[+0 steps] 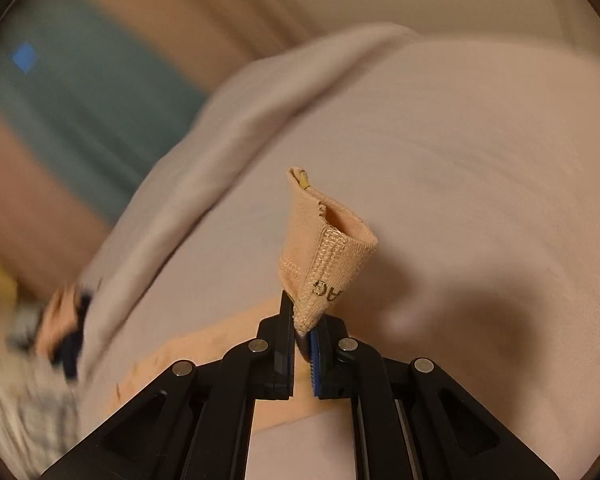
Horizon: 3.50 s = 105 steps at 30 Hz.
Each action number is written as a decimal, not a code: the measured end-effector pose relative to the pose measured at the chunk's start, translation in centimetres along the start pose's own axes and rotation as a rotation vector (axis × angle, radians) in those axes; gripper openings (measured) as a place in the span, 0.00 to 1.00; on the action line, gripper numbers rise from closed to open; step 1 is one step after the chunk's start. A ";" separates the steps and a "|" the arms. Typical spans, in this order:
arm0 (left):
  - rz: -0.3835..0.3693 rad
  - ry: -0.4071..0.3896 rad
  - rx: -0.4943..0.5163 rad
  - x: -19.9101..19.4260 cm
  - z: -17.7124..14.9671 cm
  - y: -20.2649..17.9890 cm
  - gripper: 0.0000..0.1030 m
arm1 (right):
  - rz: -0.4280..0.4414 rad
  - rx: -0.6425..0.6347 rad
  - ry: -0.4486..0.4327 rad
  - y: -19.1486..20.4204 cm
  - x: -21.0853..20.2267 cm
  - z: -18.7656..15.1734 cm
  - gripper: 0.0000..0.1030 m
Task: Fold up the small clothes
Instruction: 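Carry the sleeve across the shirt body with the right tool, release, then move the left tool to the other sleeve cuff, then close the left tool on the sleeve cuff and lift it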
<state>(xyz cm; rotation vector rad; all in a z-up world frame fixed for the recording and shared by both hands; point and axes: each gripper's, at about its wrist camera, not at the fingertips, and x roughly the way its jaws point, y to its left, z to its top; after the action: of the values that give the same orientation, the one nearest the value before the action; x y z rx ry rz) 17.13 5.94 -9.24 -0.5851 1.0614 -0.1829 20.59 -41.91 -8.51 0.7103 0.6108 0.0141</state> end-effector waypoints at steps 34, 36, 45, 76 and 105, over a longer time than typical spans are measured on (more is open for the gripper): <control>-0.003 -0.105 -0.128 -5.9 2.3 8.0 0.99 | 0.348 -0.691 0.315 26.2 3.9 -16.2 0.65; -0.059 -0.098 -0.097 -4.6 3.4 6.4 0.99 | 0.290 -0.637 0.310 24.0 4.5 -14.7 0.64; -0.124 -0.005 -0.024 2.8 6.4 2.3 0.89 | 0.203 -0.527 0.301 18.4 5.7 -12.5 0.43; 0.060 -0.267 -0.440 -14.2 -5.2 21.5 0.99 | 0.251 -0.651 0.405 20.3 -2.6 -18.6 0.68; -0.224 -0.436 -0.655 -13.9 4.7 32.3 0.99 | 0.265 -0.676 0.516 22.7 0.0 -23.5 0.76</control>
<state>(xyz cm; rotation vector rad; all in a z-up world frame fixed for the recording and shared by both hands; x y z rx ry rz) 10.08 40.31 -14.17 -1.2735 0.6119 0.1068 12.42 -10.28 -8.41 0.1121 0.9342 0.6378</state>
